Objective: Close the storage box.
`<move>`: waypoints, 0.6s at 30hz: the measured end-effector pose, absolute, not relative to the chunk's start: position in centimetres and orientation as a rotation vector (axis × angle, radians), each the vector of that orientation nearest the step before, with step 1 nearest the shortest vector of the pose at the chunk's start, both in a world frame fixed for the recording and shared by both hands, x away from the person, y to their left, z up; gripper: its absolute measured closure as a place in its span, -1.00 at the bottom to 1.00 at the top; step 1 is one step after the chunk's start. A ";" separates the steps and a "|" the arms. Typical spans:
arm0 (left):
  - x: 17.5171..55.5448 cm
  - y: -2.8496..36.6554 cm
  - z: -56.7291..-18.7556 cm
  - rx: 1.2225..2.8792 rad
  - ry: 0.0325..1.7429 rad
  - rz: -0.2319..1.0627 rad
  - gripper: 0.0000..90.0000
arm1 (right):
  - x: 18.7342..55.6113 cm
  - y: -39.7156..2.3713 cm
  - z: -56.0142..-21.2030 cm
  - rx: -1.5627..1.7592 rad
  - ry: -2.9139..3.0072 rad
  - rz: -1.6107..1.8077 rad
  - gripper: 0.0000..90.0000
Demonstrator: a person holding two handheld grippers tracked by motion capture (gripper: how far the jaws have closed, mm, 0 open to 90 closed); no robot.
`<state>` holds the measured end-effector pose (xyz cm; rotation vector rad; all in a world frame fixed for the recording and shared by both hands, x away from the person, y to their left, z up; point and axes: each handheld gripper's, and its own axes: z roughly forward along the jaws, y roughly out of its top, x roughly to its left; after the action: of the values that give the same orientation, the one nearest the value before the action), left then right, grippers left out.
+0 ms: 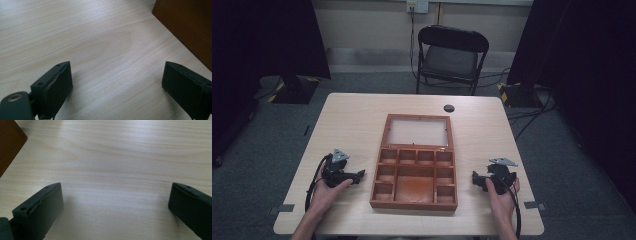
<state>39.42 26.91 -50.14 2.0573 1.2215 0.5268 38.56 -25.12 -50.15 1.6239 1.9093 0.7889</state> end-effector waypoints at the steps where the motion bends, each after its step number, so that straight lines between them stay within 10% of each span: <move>1: 39.4 26.9 -50.1 2.054 1.228 0.521 -0.80 | 38.6 -25.1 -50.1 1.624 1.909 0.789 -1.00; 6: 39.2 26.8 -49.9 2.018 1.262 0.498 -0.65 | 38.4 -25.0 -50.1 1.630 1.911 0.780 -0.98; 8: 39.1 26.6 -49.8 2.028 1.266 0.502 -0.64 | 38.1 -24.9 -49.7 1.635 1.915 0.789 -0.61; 18: 39.6 25.6 -48.2 2.029 1.218 0.442 -0.54 | 39.1 -25.3 -47.8 1.612 1.936 0.857 -0.62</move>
<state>39.59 25.55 -48.24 2.0285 1.2184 0.4423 39.13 -25.26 -47.77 1.6119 1.9357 0.8571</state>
